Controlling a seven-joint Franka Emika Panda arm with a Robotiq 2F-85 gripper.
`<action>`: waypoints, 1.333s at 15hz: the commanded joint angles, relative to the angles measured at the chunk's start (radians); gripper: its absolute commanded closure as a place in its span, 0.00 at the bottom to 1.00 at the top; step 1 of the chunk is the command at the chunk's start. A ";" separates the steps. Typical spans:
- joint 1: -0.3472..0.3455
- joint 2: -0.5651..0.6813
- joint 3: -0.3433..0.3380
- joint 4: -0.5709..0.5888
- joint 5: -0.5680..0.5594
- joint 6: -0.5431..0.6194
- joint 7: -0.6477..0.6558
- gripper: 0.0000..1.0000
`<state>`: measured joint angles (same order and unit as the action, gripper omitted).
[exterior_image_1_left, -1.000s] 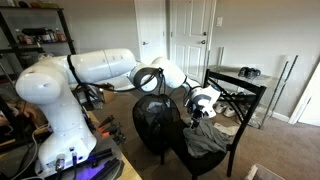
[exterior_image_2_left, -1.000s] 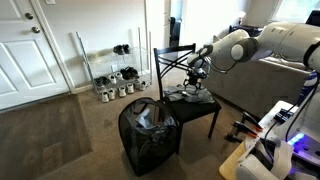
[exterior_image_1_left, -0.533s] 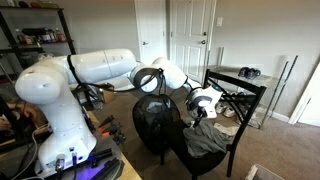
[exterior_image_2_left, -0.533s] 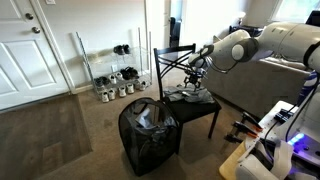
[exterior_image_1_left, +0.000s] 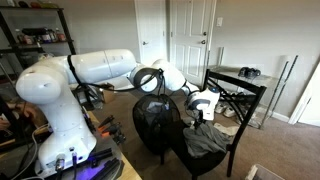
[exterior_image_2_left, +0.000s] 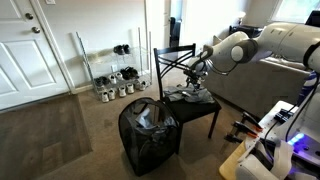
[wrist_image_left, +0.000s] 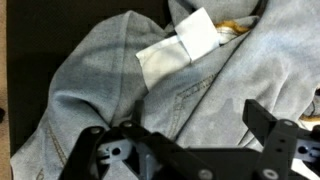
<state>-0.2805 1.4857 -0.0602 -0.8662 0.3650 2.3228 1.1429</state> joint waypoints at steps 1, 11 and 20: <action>0.026 0.000 -0.034 -0.018 -0.018 0.021 0.135 0.00; 0.052 0.001 -0.077 -0.032 -0.104 0.003 0.329 0.00; 0.050 0.001 -0.063 -0.026 -0.100 0.006 0.354 0.00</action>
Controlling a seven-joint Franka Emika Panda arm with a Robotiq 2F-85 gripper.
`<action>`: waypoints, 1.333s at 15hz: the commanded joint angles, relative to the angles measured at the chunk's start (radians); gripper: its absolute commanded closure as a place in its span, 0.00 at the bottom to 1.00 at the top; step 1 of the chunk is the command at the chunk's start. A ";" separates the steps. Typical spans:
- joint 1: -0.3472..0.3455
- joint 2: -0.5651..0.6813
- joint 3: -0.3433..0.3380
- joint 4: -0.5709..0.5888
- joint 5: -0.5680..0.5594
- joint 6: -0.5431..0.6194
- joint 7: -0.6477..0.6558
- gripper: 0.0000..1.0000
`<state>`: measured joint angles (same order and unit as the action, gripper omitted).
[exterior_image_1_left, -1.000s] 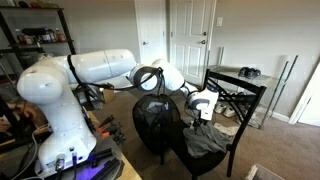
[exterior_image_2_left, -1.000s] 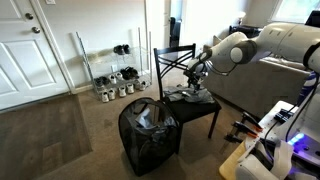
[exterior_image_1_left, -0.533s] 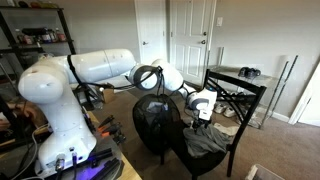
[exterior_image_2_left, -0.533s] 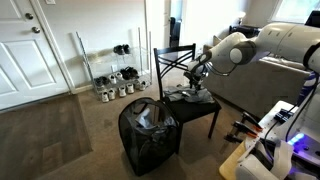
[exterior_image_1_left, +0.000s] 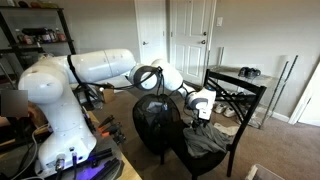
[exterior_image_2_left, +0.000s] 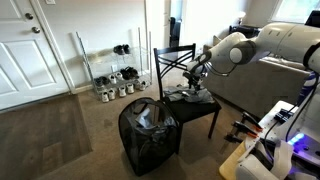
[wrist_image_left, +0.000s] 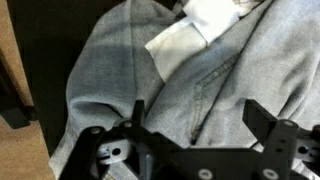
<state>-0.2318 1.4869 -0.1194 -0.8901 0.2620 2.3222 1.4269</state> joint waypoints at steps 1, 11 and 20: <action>0.007 0.000 -0.012 -0.010 0.003 0.013 0.111 0.00; 0.070 0.001 -0.038 -0.110 -0.016 0.158 0.443 0.00; 0.080 0.001 -0.046 -0.114 -0.020 0.175 0.514 0.37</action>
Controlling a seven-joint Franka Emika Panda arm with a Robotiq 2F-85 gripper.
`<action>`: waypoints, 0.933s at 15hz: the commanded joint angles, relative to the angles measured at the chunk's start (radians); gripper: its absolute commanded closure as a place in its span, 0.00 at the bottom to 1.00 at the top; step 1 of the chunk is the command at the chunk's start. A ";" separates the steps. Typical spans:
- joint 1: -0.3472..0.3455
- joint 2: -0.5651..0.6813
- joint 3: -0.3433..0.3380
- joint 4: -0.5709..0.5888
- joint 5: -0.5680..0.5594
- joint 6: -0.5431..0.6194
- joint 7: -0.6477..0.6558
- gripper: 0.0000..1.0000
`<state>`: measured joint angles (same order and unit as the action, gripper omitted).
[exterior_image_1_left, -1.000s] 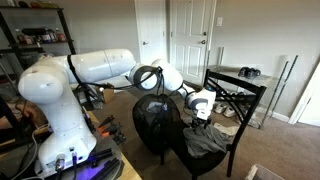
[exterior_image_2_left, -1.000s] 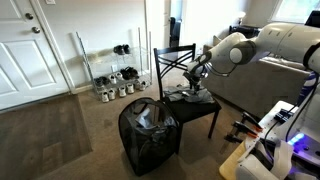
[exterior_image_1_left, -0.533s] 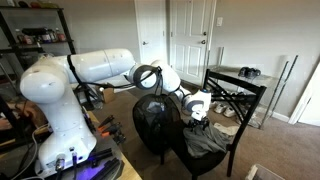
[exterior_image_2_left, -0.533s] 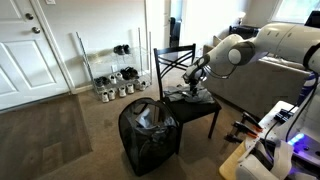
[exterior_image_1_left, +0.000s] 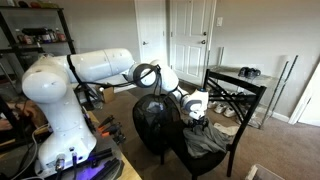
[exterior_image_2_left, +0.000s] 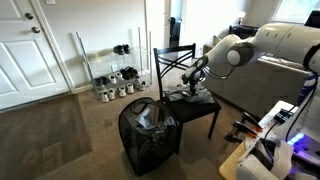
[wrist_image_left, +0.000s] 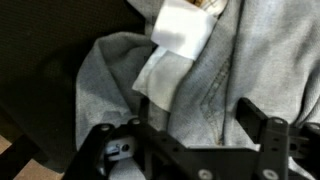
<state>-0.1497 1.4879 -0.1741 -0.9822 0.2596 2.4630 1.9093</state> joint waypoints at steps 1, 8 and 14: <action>-0.003 0.000 0.008 -0.022 -0.017 0.038 0.034 0.44; -0.011 -0.003 0.005 -0.020 -0.011 0.048 0.048 0.88; 0.031 -0.137 -0.073 -0.200 0.002 0.111 0.122 0.98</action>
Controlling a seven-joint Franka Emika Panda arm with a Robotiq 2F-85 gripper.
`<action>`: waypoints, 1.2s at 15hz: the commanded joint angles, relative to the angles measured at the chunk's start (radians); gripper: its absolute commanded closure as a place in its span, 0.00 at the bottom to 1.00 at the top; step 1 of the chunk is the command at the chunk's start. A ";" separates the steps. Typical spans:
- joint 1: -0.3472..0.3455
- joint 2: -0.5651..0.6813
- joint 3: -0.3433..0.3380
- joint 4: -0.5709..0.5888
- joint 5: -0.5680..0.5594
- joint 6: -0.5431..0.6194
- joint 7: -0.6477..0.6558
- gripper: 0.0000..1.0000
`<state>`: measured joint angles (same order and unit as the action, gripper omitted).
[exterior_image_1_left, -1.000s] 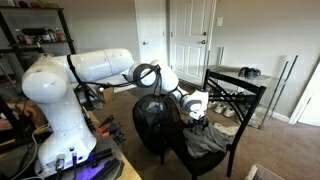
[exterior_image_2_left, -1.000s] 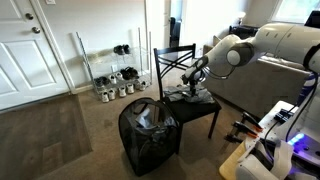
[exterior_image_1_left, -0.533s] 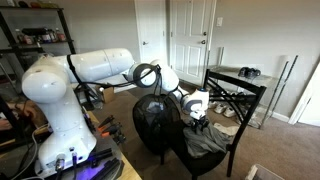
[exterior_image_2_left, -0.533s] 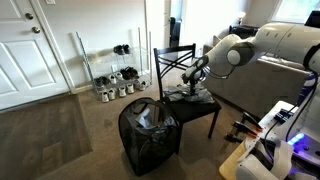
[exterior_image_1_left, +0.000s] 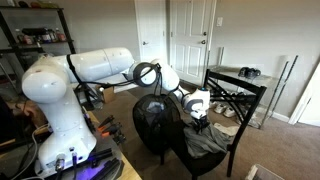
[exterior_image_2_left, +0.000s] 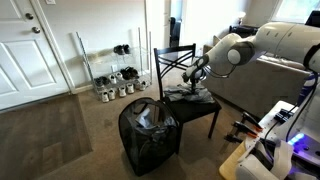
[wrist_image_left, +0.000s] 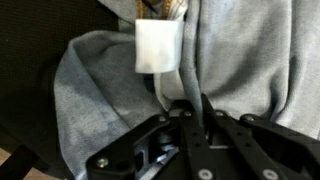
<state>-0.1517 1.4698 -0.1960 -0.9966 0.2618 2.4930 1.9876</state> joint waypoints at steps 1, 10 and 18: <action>0.045 -0.147 -0.068 -0.223 -0.002 0.105 0.047 0.98; 0.214 -0.355 -0.215 -0.573 0.007 0.325 0.028 0.97; 0.330 -0.550 -0.223 -0.911 -0.049 0.565 -0.024 0.97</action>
<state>0.1211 1.0514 -0.3972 -1.7152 0.2260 2.9621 1.9963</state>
